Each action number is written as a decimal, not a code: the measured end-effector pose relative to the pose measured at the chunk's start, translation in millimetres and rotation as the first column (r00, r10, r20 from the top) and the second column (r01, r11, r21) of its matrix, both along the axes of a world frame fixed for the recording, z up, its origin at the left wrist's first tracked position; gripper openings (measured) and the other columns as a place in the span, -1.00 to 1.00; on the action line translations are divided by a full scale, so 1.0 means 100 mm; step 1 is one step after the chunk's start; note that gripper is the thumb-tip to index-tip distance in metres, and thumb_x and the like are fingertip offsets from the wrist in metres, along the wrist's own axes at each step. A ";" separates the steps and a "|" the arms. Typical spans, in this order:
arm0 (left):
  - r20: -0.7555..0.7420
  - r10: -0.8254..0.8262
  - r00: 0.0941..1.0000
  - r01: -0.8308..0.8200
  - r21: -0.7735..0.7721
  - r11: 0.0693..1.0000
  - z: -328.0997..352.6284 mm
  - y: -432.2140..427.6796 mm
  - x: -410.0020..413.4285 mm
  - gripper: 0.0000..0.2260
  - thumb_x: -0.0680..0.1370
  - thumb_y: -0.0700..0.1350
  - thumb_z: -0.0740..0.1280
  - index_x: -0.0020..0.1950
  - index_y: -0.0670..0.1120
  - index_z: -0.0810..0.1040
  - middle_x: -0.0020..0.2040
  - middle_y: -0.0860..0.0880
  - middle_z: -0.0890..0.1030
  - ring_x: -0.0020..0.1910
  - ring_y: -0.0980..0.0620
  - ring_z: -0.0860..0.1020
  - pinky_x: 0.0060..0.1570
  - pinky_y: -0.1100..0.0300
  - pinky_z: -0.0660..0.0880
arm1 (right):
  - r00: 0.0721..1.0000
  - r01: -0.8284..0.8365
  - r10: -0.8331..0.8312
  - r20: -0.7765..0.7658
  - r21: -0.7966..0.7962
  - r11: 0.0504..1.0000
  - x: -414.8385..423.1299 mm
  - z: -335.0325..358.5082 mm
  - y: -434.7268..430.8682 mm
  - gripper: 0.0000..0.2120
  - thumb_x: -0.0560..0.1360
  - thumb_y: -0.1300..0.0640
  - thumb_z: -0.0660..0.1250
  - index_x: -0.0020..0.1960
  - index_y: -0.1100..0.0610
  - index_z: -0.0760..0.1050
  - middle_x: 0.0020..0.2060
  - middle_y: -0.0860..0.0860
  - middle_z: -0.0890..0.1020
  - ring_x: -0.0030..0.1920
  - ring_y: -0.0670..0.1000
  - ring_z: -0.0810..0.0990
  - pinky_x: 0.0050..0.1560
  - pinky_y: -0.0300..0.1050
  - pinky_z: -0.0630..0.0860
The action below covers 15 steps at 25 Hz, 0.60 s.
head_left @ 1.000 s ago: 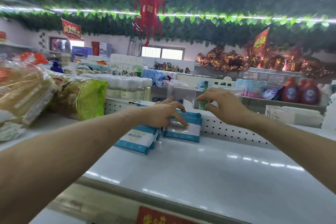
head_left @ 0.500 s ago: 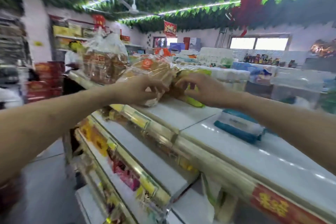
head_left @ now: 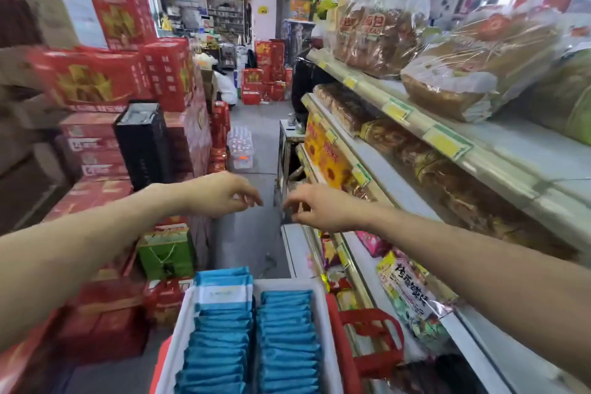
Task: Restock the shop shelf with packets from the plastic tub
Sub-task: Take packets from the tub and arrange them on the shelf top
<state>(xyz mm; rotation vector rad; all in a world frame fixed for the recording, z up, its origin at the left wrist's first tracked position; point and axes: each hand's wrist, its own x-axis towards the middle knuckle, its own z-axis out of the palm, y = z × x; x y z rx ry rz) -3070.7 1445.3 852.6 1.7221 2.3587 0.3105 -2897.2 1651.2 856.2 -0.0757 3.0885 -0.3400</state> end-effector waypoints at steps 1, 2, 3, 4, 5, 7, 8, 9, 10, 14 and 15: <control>0.023 0.029 0.999 -0.028 -0.027 0.999 -0.21 -0.16 -0.01 -0.68 0.55 -0.18 0.33 0.22 0.10 0.68 0.04 0.18 0.63 -0.04 0.31 0.58 0.10 0.24 0.51 | 0.999 0.001 0.000 0.040 -0.028 1.000 -0.03 -0.26 -0.08 -0.74 0.56 0.11 0.34 0.24 -0.01 0.61 0.07 -0.03 0.62 0.07 -0.02 0.58 0.14 -0.07 0.50; 0.036 0.051 0.998 -0.049 -0.065 0.997 -0.42 -0.28 0.00 -0.69 0.55 -0.18 0.34 0.21 0.11 0.69 0.06 0.15 0.63 -0.02 0.24 0.59 0.11 0.22 0.51 | 0.996 0.008 -0.004 0.084 -0.048 0.999 -0.04 -0.51 -0.14 -0.75 0.57 0.09 0.34 0.23 -0.01 0.61 0.08 -0.03 0.61 0.08 0.00 0.58 0.15 -0.05 0.51; 0.043 0.064 0.997 -0.059 -0.109 0.992 -0.62 -0.37 0.03 -0.70 0.56 -0.17 0.34 0.21 0.11 0.68 0.10 0.11 0.62 0.01 0.17 0.60 0.13 0.19 0.51 | 0.992 0.020 -0.011 0.126 -0.072 0.997 -0.04 -0.74 -0.20 -0.75 0.57 0.07 0.34 0.24 -0.01 0.61 0.09 -0.03 0.60 0.09 0.01 0.58 0.16 -0.02 0.51; 0.047 0.076 0.996 -0.067 -0.158 0.985 -0.84 -0.48 0.05 -0.71 0.56 -0.16 0.34 0.21 0.11 0.68 0.13 0.08 0.61 0.05 0.12 0.60 0.15 0.14 0.51 | 0.986 0.028 -0.012 0.168 -0.093 0.995 -0.03 -0.96 -0.28 -0.75 0.58 0.06 0.34 0.25 -0.01 0.60 0.11 -0.03 0.58 0.10 0.02 0.58 0.18 0.00 0.52; 0.056 0.080 0.995 -0.067 -0.197 0.978 -1.04 -0.57 0.08 -0.71 0.57 -0.16 0.34 0.22 0.11 0.68 0.16 0.05 0.59 0.08 0.08 0.59 0.18 0.10 0.51 | 0.980 0.029 -0.006 0.197 -0.113 0.993 -0.01 -1.16 -0.35 -0.75 0.59 0.05 0.33 0.25 -0.01 0.60 0.11 -0.04 0.56 0.11 0.02 0.58 0.20 0.00 0.51; 0.072 0.090 0.993 -0.070 -0.244 0.967 -1.38 -0.74 0.13 -0.71 0.57 -0.16 0.33 0.23 0.08 0.68 0.24 0.02 0.56 0.21 0.02 0.56 0.28 0.13 0.44 | 0.972 0.032 0.003 0.234 -0.149 0.988 0.01 -1.47 -0.47 -0.74 0.58 0.04 0.30 0.24 -0.02 0.60 0.06 -0.10 0.48 0.14 0.02 0.55 0.23 0.01 0.48; 0.069 0.092 0.993 -0.072 -0.255 0.964 -1.52 -0.81 0.13 -0.71 0.58 -0.16 0.34 0.24 0.07 0.68 0.30 0.01 0.53 0.29 -0.01 0.52 0.33 0.16 0.39 | 0.970 0.042 -0.001 0.241 -0.161 0.986 0.02 -1.57 -0.52 -0.74 0.58 0.04 0.30 0.24 -0.04 0.60 0.05 -0.12 0.44 0.16 0.02 0.54 0.24 0.01 0.47; 0.054 0.092 0.994 -0.075 -0.259 0.963 -1.64 -0.86 0.13 -0.71 0.59 -0.15 0.33 0.25 0.08 0.67 0.38 0.00 0.48 0.36 -0.03 0.46 0.38 0.15 0.34 | 0.970 0.057 -0.014 0.241 -0.174 0.983 0.01 -1.65 -0.55 -0.74 0.58 0.04 0.29 0.24 -0.05 0.60 0.06 -0.13 0.42 0.18 0.03 0.53 0.25 0.01 0.46; 0.024 0.090 0.996 -0.081 -0.259 0.963 -1.73 -0.88 0.13 -0.71 0.59 -0.13 0.33 0.27 0.11 0.65 0.45 0.00 0.43 0.41 -0.05 0.41 0.40 0.08 0.33 | 0.972 0.077 -0.032 0.233 -0.185 0.980 0.00 -1.68 -0.56 -0.74 0.58 0.05 0.29 0.24 -0.05 0.60 0.07 -0.12 0.44 0.20 0.03 0.52 0.26 0.01 0.46; -0.109 0.047 0.993 -0.077 -0.292 0.953 -1.85 -0.83 0.11 -0.66 0.59 -0.08 0.29 0.32 0.21 0.59 0.55 0.06 0.31 0.47 -0.06 0.32 0.30 -0.04 0.37 | 0.977 0.175 -0.141 0.159 -0.233 0.957 -0.09 -1.71 -0.48 -0.77 0.57 0.14 0.30 0.17 -0.02 0.62 0.12 -0.02 0.53 0.16 0.02 0.54 0.24 -0.05 0.46; -0.118 0.045 0.992 -0.079 -0.293 0.953 -1.86 -0.81 0.11 -0.66 0.58 -0.08 0.29 0.32 0.22 0.59 0.54 0.07 0.32 0.45 -0.05 0.33 0.28 -0.04 0.37 | 0.977 0.190 -0.159 0.138 -0.246 0.951 -0.12 -1.71 -0.46 -0.78 0.57 0.16 0.31 0.15 -0.02 0.63 0.11 -0.01 0.54 0.15 0.02 0.54 0.21 -0.11 0.45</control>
